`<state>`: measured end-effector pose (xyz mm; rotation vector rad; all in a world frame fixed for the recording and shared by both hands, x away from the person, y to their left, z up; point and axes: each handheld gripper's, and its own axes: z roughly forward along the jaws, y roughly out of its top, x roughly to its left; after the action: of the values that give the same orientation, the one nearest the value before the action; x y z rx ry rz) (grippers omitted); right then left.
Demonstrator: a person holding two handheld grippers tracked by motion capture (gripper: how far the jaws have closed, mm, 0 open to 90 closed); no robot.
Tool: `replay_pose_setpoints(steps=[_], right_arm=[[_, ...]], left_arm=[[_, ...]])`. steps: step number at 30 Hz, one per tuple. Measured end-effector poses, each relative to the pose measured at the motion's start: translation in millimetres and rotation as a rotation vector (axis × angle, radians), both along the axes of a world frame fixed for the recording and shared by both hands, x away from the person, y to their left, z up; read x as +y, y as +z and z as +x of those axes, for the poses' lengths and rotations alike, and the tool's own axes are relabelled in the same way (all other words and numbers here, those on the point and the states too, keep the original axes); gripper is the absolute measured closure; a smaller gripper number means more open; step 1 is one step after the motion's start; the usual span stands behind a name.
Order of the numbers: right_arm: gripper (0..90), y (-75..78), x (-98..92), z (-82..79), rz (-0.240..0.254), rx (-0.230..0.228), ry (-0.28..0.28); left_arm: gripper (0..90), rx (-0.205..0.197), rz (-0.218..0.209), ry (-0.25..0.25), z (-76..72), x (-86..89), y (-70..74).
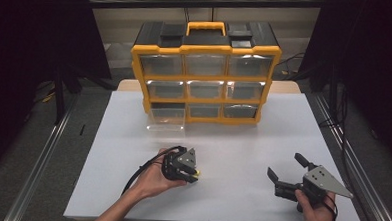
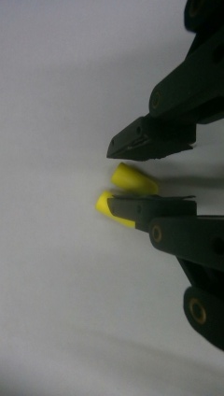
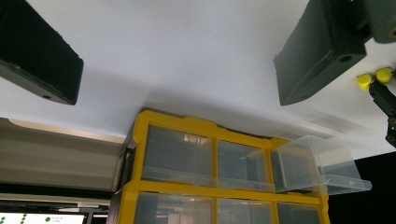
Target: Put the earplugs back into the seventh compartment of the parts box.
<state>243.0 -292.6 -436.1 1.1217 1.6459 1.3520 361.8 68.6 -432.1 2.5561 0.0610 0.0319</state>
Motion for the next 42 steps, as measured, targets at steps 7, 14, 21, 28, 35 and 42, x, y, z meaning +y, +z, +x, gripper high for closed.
replay_pose_setpoints(steps=[7,14,21,28,35,42], right_arm=[[0.9,0.0,0.4,-0.3,-0.007,-0.003,0.007],[0.9,0.2,-0.1,-0.6,-0.003,-0.002,0.003],[0.8,0.2,0.0,-0.6,-0.003,-0.002,0.004],[0.8,0.2,0.3,-0.4,-0.001,-0.001,0.005],[0.8,0.4,-0.1,-0.5,-0.001,-0.003,0.003],[0.8,0.3,0.0,-0.4,-0.001,0.000,0.003]], left_arm=[[79.0,-0.006,-0.004,-0.001,-0.9,1.7,0.3],[81.2,0.017,-0.041,0.005,-0.3,7.1,0.2],[81.2,0.029,-0.106,0.015,-1.5,12.6,4.0],[81.2,0.010,-0.175,0.049,-1.4,19.6,7.6],[81.2,0.018,-0.278,0.109,1.2,30.1,13.0],[81.3,0.011,-0.358,0.149,0.5,37.7,20.3]])
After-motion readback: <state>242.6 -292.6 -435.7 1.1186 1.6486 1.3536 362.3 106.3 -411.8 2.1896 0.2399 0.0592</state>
